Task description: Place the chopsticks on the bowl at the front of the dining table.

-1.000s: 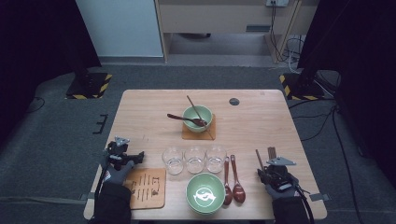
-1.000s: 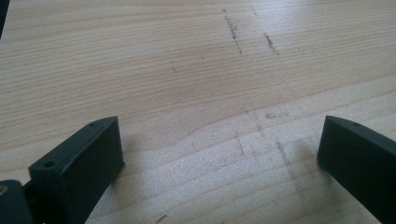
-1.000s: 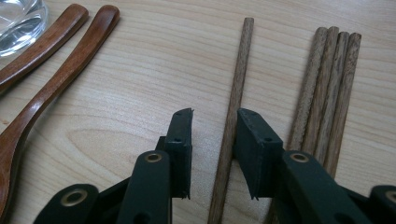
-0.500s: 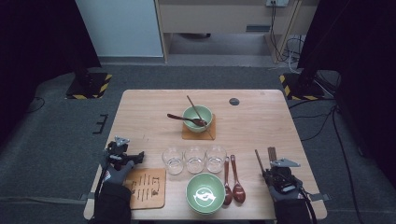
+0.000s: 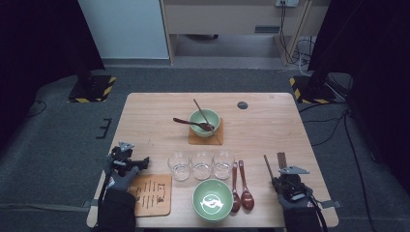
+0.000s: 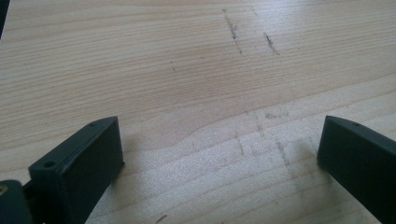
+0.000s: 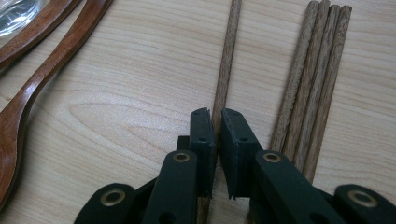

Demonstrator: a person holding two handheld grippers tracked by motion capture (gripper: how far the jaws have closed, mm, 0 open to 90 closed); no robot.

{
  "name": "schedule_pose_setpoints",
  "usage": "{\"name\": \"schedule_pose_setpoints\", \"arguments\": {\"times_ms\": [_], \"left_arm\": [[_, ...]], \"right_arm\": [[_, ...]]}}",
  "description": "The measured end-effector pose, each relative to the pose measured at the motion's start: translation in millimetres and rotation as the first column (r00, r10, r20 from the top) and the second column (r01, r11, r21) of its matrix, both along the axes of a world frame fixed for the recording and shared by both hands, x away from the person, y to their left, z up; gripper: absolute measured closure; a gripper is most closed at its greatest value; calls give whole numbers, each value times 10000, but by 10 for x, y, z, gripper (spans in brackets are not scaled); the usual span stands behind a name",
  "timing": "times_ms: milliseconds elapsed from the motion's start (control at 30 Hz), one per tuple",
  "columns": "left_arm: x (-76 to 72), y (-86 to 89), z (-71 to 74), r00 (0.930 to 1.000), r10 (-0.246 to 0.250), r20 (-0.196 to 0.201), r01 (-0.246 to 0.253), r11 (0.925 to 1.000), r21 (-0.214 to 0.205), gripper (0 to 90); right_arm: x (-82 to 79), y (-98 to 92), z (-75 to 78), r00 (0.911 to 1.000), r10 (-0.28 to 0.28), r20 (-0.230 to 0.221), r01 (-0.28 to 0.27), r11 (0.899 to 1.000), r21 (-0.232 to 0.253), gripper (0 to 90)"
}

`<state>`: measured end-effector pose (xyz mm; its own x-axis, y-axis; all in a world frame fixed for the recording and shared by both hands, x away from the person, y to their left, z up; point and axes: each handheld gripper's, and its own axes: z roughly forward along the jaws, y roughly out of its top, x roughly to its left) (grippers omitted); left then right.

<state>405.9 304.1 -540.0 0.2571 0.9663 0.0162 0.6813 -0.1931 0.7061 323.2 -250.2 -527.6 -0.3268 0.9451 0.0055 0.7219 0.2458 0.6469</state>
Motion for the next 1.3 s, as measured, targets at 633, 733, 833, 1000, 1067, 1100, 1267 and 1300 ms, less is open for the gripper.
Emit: {"name": "schedule_pose_setpoints", "arguments": {"times_ms": [633,733,833,1000,1067,1100,1267,1300], "left_arm": [[0,0,0,10000,0,0,0,10000,1,0],[1,0,0,10000,0,0,0,10000,-1,0],[1,0,0,10000,-2,1,2,10000,-1,0],[1,0,0,10000,1,0,-1,10000,-2,0],[1,-1,0,10000,2,2,-2,10000,-3,0],[1,0,0,10000,1,1,-1,10000,-1,0],[1,0,0,10000,0,0,0,10000,0,0],[1,-1,0,10000,1,1,-1,10000,-2,0]], "right_arm": [[48,42,28,9999,-39,151,37,10000,81,847],[93,73,32,9998,-45,181,44,10000,82,847],[143,103,32,9998,3,220,-5,10000,98,847],[226,151,6,9997,48,222,-51,9999,143,846],[247,172,-7,9998,58,201,-61,9999,115,846],[254,177,-13,9997,81,221,-84,9999,99,846],[266,193,-22,9996,107,265,-110,9998,141,834],[267,192,-25,9996,102,276,-107,9998,190,818]]}}
